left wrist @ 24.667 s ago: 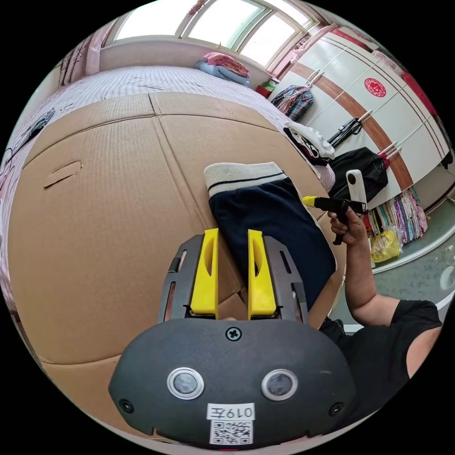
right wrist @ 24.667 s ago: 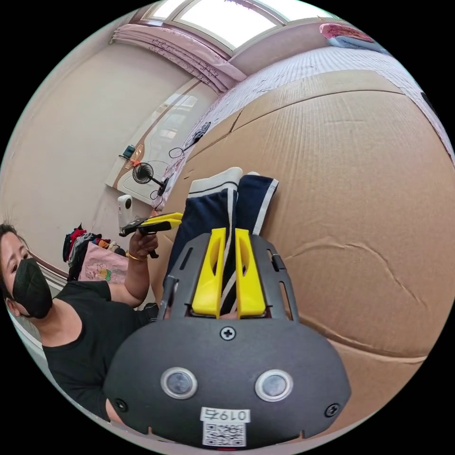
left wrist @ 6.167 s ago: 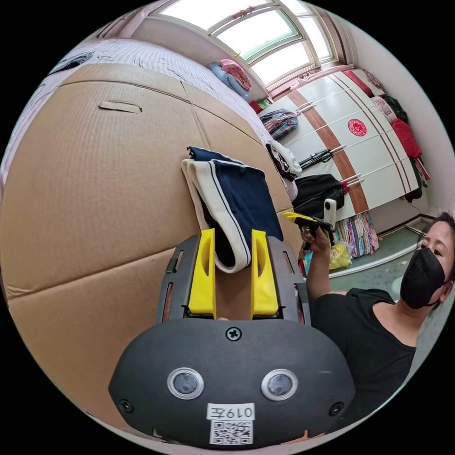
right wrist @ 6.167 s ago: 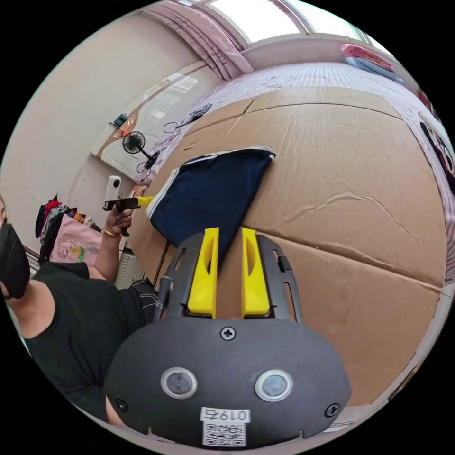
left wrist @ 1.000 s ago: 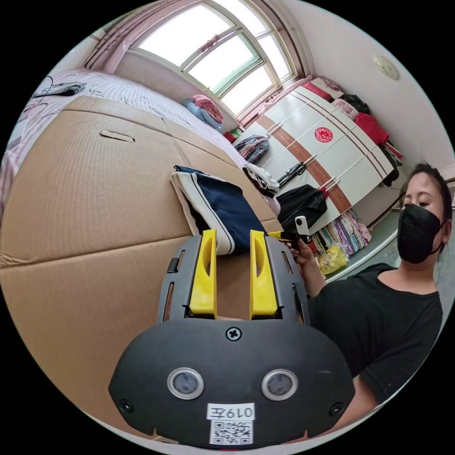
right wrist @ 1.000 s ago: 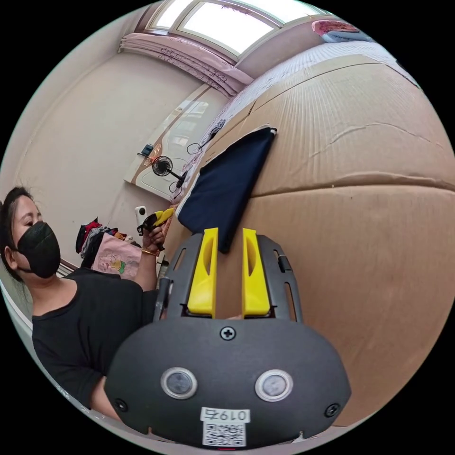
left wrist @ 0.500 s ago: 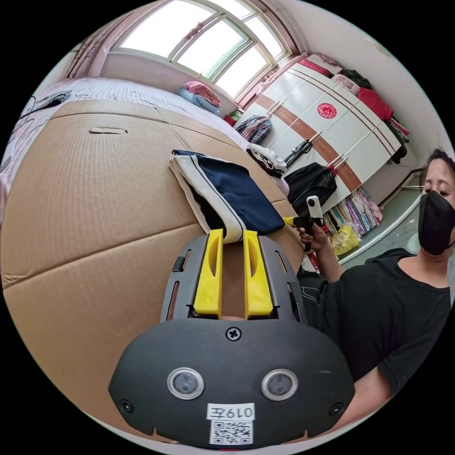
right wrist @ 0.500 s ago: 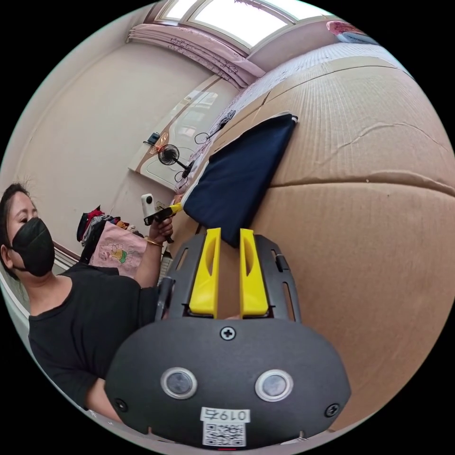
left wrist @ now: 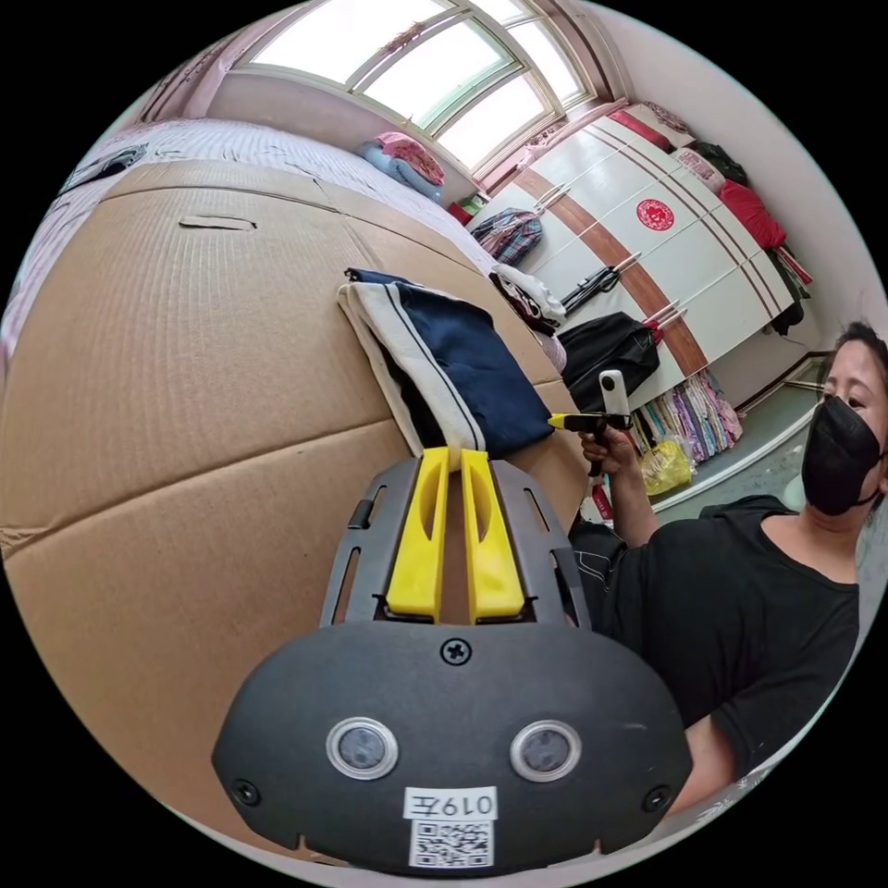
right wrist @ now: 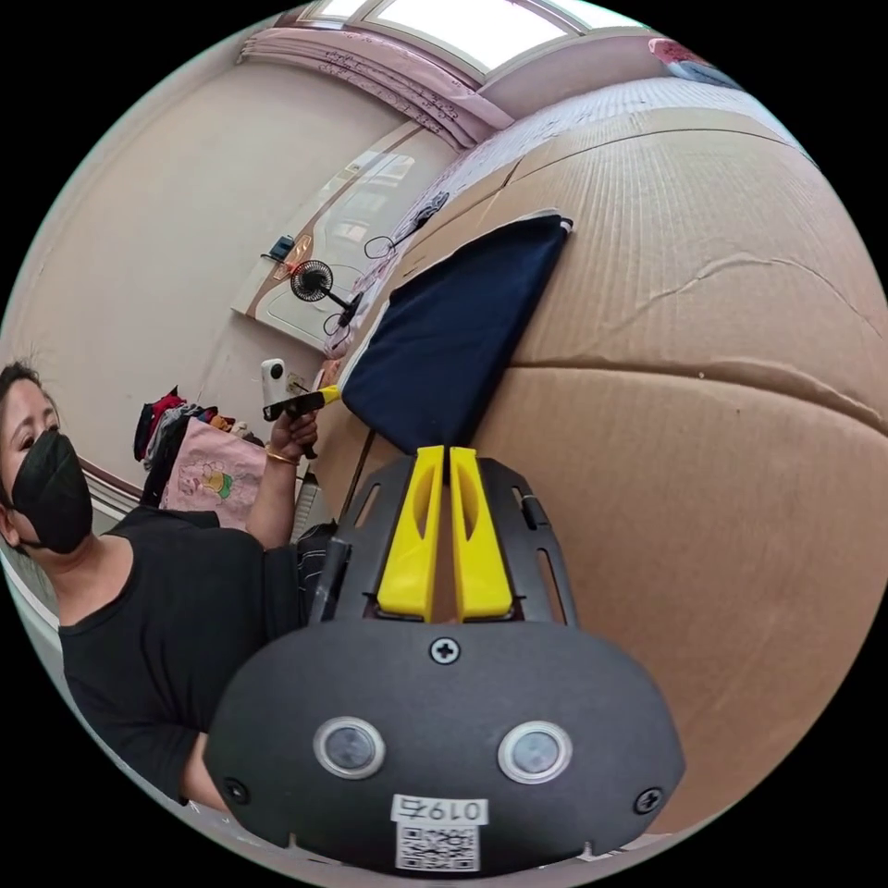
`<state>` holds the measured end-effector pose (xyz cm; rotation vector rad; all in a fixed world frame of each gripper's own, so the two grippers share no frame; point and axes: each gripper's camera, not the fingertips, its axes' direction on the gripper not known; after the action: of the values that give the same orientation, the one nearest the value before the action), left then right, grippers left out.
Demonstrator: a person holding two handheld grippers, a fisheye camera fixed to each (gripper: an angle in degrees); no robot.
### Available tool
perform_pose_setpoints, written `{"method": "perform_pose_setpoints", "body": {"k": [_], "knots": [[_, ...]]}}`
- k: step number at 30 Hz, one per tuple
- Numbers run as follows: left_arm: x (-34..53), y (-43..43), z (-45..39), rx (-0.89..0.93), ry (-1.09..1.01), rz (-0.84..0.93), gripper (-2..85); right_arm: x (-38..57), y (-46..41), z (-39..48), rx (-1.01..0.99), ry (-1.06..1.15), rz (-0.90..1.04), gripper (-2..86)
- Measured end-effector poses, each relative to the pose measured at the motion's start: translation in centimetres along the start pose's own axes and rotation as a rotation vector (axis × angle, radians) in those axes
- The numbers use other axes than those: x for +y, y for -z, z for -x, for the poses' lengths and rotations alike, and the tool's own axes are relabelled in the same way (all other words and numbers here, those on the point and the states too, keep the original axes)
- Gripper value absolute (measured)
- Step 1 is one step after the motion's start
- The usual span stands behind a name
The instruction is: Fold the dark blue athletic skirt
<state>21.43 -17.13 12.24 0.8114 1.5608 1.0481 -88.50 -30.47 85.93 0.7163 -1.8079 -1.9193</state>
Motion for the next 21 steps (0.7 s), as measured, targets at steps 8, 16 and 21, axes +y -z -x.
{"method": "perform_pose_setpoints", "body": {"k": [8, 16, 21], "knots": [[-0.1, -0.7, -0.1, 0.015, 0.009, 0.063, 1.4, -0.9, 0.7, -1.0, -0.047, -0.001, 0.086, -0.4], [0.2, -1.4, 0.6, 0.068, 0.033, 0.036, 1.7, 0.5, 0.9, -1.2, -0.108, -0.003, 0.056, 0.7], [0.1, -2.1, 0.7, 0.063, 0.039, 0.051, 1.9, 0.7, 0.5, -0.5, -0.074, 0.006, 0.064, 0.4]]}}
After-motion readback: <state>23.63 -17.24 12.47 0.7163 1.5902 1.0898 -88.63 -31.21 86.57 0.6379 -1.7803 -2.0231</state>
